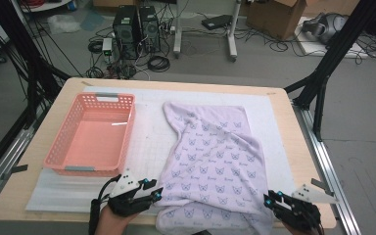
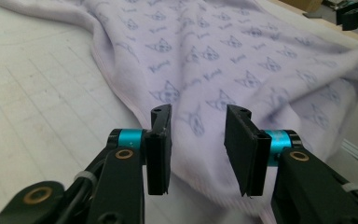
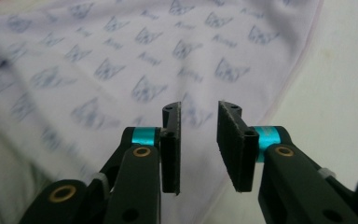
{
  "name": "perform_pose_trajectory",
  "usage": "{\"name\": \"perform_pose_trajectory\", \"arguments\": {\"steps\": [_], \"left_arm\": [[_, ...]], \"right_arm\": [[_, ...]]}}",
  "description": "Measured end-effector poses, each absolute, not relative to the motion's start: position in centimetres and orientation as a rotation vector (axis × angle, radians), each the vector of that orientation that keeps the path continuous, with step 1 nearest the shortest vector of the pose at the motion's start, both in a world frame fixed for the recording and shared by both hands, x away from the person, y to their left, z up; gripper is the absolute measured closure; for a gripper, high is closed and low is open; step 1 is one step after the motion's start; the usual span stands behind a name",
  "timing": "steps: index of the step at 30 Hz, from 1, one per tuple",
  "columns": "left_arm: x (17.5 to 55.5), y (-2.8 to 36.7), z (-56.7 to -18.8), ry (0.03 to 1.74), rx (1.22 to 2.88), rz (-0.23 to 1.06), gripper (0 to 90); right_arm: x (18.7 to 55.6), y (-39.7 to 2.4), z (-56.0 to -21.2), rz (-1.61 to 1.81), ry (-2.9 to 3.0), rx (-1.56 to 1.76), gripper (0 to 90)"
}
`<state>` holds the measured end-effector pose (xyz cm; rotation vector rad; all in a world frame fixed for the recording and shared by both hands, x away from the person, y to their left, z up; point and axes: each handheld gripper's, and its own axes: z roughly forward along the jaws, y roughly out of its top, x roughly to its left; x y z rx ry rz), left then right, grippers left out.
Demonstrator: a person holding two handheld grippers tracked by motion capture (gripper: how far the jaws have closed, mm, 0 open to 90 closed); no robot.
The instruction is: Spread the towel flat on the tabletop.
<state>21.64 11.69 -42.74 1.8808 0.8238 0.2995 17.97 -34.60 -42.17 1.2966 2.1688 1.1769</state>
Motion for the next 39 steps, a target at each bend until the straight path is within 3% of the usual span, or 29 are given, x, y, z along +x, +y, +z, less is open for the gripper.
{"name": "perform_pose_trajectory", "arguments": {"steps": [6, 10, 17, 20, 22, 25, 39], "left_arm": [[25.8, 10.2, -42.4, 0.858, 1.874, 0.316, 56.0], [27.8, 9.8, -42.3, 0.888, 1.864, 0.312, 56.0], [30.4, 9.6, -42.5, 0.942, 1.843, 0.324, 53.6], [31.4, 9.5, -42.5, 0.941, 1.842, 0.338, 53.5], [32.2, 9.3, -42.6, 0.949, 1.833, 0.34, 53.6], [33.2, 9.0, -42.9, 0.97, 1.827, 0.352, 53.7], [35.1, 8.8, -44.8, 1.061, 1.849, 0.359, 57.5]], "right_arm": [[23.2, -32.0, -42.7, 1.118, 2.192, 1.265, 60.2], [25.1, -30.6, -43.0, 1.086, 2.237, 1.238, 59.7], [27.7, -29.9, -44.0, 1.022, 2.299, 1.23, 66.4], [28.6, -30.0, -44.4, 1.029, 2.312, 1.221, 75.8], [28.9, -30.2, -44.4, 1.037, 2.32, 1.22, 84.1], [29.0, -30.5, -44.5, 1.064, 2.339, 1.206, 88.0], [25.6, -33.9, -43.7, 1.083, 2.439, 1.169, 86.7]]}}
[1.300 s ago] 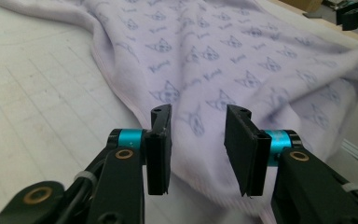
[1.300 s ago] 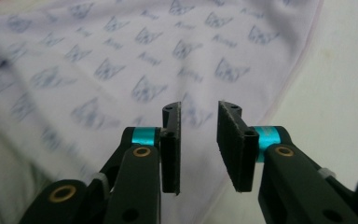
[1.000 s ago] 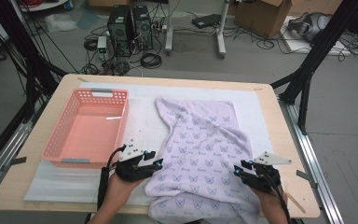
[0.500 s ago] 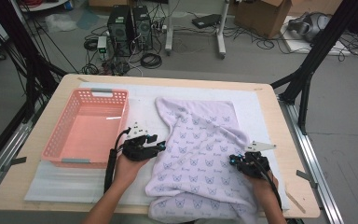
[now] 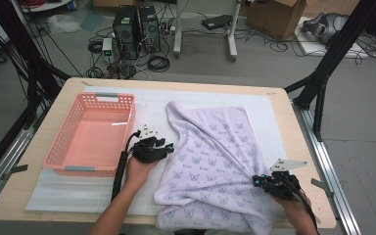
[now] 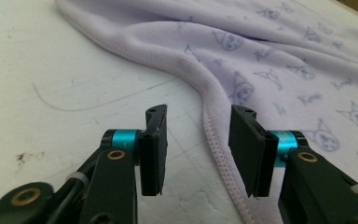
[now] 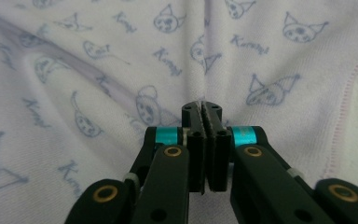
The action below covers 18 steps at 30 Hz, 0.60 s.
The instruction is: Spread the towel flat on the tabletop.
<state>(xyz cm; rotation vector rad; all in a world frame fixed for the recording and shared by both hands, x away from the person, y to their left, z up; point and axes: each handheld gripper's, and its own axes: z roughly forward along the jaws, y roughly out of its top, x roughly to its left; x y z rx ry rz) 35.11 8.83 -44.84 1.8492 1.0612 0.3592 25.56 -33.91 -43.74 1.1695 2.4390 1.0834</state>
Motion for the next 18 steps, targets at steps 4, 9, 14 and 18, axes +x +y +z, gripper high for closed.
{"name": "perform_pose_trajectory", "arguments": {"steps": [4, 9, 14, 18], "left_arm": [[35.8, 8.4, -44.8, 1.071, 1.884, 0.369, 59.8], [37.4, 7.0, -44.1, 1.065, 1.91, 0.376, 61.5], [38.4, 5.8, -44.8, 1.075, 1.957, 0.37, 62.7], [38.1, 4.7, -45.0, 1.057, 1.983, 0.4, 60.7]], "right_arm": [[25.4, -34.2, -43.3, 1.183, 2.358, 1.176, 74.0], [25.5, -34.7, -43.2, 1.205, 2.31, 1.195, 72.5], [25.5, -34.9, -43.3, 1.212, 2.306, 1.203, 71.9], [25.5, -35.0, -43.2, 1.217, 2.301, 1.205, 71.7]]}}
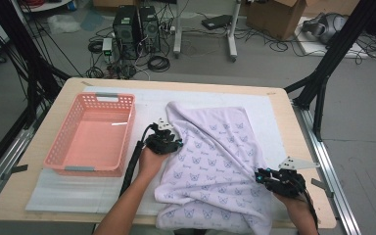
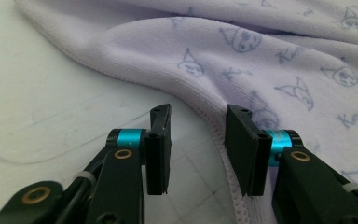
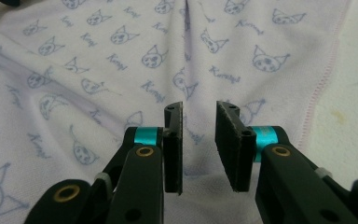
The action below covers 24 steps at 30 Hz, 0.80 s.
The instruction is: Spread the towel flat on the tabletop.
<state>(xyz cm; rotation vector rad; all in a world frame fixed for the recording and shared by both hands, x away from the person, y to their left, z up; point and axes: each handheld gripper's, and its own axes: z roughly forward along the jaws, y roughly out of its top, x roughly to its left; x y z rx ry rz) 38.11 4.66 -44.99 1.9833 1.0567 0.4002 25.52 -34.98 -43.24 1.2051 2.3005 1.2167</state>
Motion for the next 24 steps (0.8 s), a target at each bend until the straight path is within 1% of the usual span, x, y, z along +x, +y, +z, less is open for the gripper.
{"name": "perform_pose_trajectory", "arguments": {"steps": [2, 4, 6, 8, 11, 14, 19, 24], "left_arm": [[37.9, 4.2, -45.0, 1.037, 2.003, 0.435, 60.3], [37.8, 4.0, -45.0, 1.022, 2.011, 0.441, 63.8], [37.7, 3.8, -45.0, 1.002, 2.02, 0.427, 73.1], [37.6, 3.6, -45.0, 0.994, 2.02, 0.404, 85.0], [37.9, 4.0, -45.1, 1.062, 1.963, 0.33, 87.9], [37.6, 4.3, -44.9, 1.088, 1.958, 0.392, 88.6], [37.1, 6.5, -44.5, 1.157, 1.961, 0.475, 88.6], [35.9, 8.3, -44.2, 1.187, 1.961, 0.511, 88.6]], "right_arm": [[25.6, -35.0, -43.3, 1.222, 2.301, 1.201, 71.6], [25.6, -35.0, -43.3, 1.22, 2.299, 1.205, 71.6], [25.7, -34.9, -43.2, 1.222, 2.3, 1.201, 71.7], [25.7, -34.8, -43.2, 1.221, 2.303, 1.196, 71.7], [25.7, -34.6, -43.2, 1.224, 2.3, 1.198, 71.7], [25.6, -34.8, -43.1, 1.226, 2.297, 1.197, 71.7], [25.5, -35.2, -43.0, 1.244, 2.28, 1.21, 71.7], [25.9, -35.1, -43.1, 1.24, 2.272, 1.21, 71.7]]}}
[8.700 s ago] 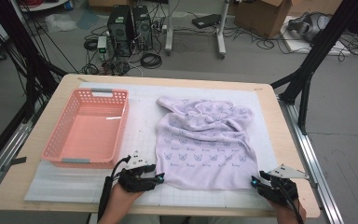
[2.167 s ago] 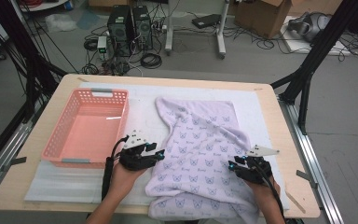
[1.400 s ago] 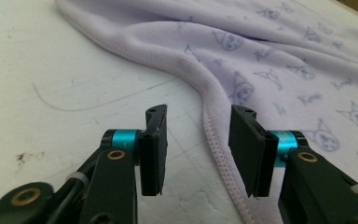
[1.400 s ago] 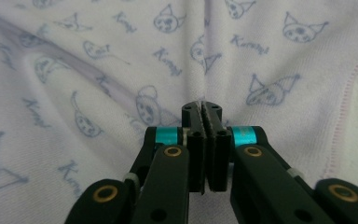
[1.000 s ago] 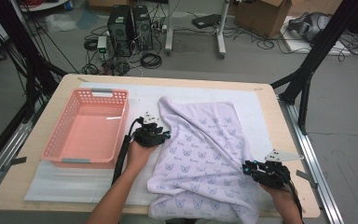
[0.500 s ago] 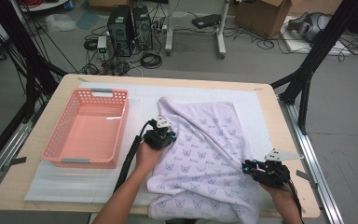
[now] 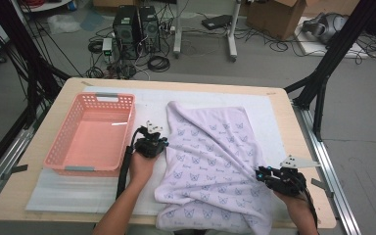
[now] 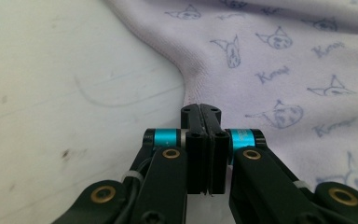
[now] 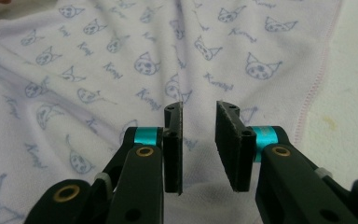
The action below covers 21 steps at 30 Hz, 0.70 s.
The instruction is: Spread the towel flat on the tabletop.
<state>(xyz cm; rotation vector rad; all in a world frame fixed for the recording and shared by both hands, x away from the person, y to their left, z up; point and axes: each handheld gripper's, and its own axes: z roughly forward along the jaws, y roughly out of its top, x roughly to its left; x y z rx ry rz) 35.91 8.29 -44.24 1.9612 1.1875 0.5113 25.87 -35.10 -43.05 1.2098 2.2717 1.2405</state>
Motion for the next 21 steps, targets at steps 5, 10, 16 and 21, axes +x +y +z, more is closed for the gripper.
{"name": "perform_pose_trajectory", "arguments": {"steps": [5, 10, 16, 21], "left_arm": [[34.7, 8.7, -44.3, 1.166, 1.957, 0.539, 88.5], [34.6, 9.3, -44.3, 1.187, 1.886, 0.492, 86.2], [35.1, 9.5, -44.5, 1.161, 1.842, 0.436, 60.2], [35.4, 9.4, -44.7, 1.144, 1.809, 0.428, 57.2]], "right_arm": [[26.1, -35.3, -42.8, 1.227, 2.252, 1.213, 70.0], [27.4, -35.8, -42.5, 1.21, 2.166, 1.276, 61.5], [31.3, -36.2, -42.6, 1.139, 2.096, 1.312, 60.9], [35.1, -36.3, -42.8, 1.078, 2.075, 1.371, 60.5]]}}
